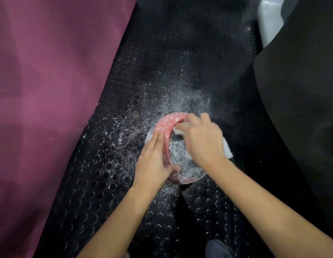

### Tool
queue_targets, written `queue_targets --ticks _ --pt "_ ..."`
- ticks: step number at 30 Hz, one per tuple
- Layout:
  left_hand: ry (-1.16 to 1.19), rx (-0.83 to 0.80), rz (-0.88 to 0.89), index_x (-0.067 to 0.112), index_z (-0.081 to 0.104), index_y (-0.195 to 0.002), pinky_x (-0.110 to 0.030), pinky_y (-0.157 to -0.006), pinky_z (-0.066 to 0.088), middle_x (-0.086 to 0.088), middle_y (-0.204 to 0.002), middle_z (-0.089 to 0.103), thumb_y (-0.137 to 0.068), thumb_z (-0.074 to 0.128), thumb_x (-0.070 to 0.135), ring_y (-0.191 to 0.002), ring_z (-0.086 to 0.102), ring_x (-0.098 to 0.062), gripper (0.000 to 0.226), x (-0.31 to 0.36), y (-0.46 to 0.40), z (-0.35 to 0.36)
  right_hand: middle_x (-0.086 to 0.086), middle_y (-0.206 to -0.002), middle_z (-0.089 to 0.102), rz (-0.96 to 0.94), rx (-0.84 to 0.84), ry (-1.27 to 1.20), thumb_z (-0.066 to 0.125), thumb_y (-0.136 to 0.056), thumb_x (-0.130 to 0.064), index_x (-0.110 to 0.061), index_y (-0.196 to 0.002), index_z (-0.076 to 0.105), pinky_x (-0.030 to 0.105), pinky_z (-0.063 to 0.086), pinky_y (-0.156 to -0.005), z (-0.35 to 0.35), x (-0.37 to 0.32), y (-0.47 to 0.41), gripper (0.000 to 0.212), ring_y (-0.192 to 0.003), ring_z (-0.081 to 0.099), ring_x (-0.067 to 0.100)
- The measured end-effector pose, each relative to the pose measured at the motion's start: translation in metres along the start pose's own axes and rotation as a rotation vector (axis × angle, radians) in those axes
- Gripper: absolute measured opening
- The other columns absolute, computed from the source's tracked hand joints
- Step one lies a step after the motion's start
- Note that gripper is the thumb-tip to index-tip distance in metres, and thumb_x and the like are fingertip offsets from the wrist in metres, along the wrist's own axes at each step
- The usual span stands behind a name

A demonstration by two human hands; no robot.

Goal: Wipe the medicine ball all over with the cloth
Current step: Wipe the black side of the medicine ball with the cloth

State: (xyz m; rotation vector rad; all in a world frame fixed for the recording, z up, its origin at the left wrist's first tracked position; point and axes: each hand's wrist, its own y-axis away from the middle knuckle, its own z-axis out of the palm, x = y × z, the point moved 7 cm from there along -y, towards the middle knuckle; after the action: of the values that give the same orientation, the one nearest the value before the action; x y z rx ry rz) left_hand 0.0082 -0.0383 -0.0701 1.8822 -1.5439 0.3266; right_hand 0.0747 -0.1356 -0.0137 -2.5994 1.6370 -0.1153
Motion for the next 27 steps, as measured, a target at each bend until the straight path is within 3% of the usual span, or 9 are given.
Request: queue_targets --ticks 3,7,11,14,16,20,24,27 --pt "0.006 -0.004 0.002 0.021 -0.002 -0.155 -0.038 -0.118 0.017 0.012 -0.162 -0.001 -0.067 0.077 0.053 -0.149 0.01 -0.012 0.122 0.001 -0.003 0.003 0.001 -0.098 0.061 0.159 -0.006 -0.034 0.064 -0.082 -0.01 -0.024 -0.097 0.072 0.032 0.031 -0.059 -0.002 0.019 -0.009 0.023 -0.089 0.05 0.028" --pt "0.007 0.015 0.016 0.019 0.0 -0.155 -0.037 -0.118 0.017 0.01 -0.162 0.001 -0.069 0.077 0.051 -0.149 0.01 -0.012 0.12 0.0 -0.002 0.001 0.002 -0.077 0.06 -0.048 0.035 0.0 0.078 -0.062 -0.007 -0.019 -0.074 0.071 0.028 0.029 -0.051 0.0 -0.012 0.008 0.019 -0.071 0.052 0.027" --pt "0.021 0.001 0.002 0.02 0.0 -0.155 -0.04 -0.119 0.018 0.011 -0.162 0.0 -0.067 0.077 0.051 -0.148 0.012 -0.012 0.121 -0.001 -0.001 0.002 0.003 -0.077 0.062 0.128 0.078 -0.058 0.083 -0.057 -0.004 -0.022 -0.075 0.074 0.028 0.027 -0.052 -0.007 0.015 -0.005 0.028 -0.069 0.051 0.028" --pt "0.023 0.015 -0.001 0.019 0.001 -0.155 -0.037 -0.119 0.016 0.01 -0.162 0.001 -0.068 0.078 0.049 -0.148 0.012 -0.012 0.12 -0.003 -0.004 0.001 0.003 -0.08 0.06 -0.022 0.029 -0.004 0.076 -0.063 -0.007 -0.02 -0.077 0.072 0.03 0.031 -0.051 -0.001 -0.013 0.01 0.019 -0.072 0.051 0.027" --pt "0.032 0.015 -0.008 0.021 0.0 -0.155 -0.031 -0.116 0.008 0.012 -0.162 0.0 -0.068 0.077 0.05 -0.148 0.012 -0.01 0.12 -0.006 -0.003 0.001 0.002 -0.081 0.059 -0.065 0.039 -0.011 0.079 -0.059 -0.01 -0.021 -0.08 0.072 0.03 0.033 -0.051 0.0 -0.012 0.011 0.025 -0.073 0.051 0.027" --pt "0.024 0.008 -0.007 0.023 -0.002 -0.155 -0.037 -0.118 0.016 0.013 -0.161 -0.002 -0.065 0.076 0.054 -0.147 0.015 -0.01 0.122 -0.004 -0.006 0.004 0.002 -0.08 0.06 0.171 0.081 -0.059 0.079 -0.063 -0.004 -0.023 -0.078 0.073 0.029 0.029 -0.051 -0.005 0.019 -0.001 0.025 -0.072 0.051 0.029" --pt "0.047 0.023 -0.013 0.022 0.0 -0.155 -0.032 -0.118 0.012 0.013 -0.161 0.001 -0.067 0.079 0.047 -0.148 0.012 -0.009 0.121 -0.006 -0.003 -0.001 0.003 -0.079 0.059 -0.02 0.073 -0.046 0.076 -0.064 -0.006 -0.019 -0.078 0.071 0.031 0.034 -0.05 -0.003 -0.015 0.014 0.02 -0.071 0.05 0.027" --pt "0.07 -0.001 -0.016 0.026 -0.003 -0.154 -0.037 -0.119 0.015 0.017 -0.16 -0.003 -0.066 0.077 0.049 -0.147 0.013 -0.007 0.121 -0.005 0.0 0.002 0.002 -0.087 0.062 0.138 0.046 -0.07 0.078 -0.067 -0.006 -0.024 -0.087 0.073 0.029 0.03 -0.053 0.0 0.018 0.003 0.028 -0.076 0.051 0.027"
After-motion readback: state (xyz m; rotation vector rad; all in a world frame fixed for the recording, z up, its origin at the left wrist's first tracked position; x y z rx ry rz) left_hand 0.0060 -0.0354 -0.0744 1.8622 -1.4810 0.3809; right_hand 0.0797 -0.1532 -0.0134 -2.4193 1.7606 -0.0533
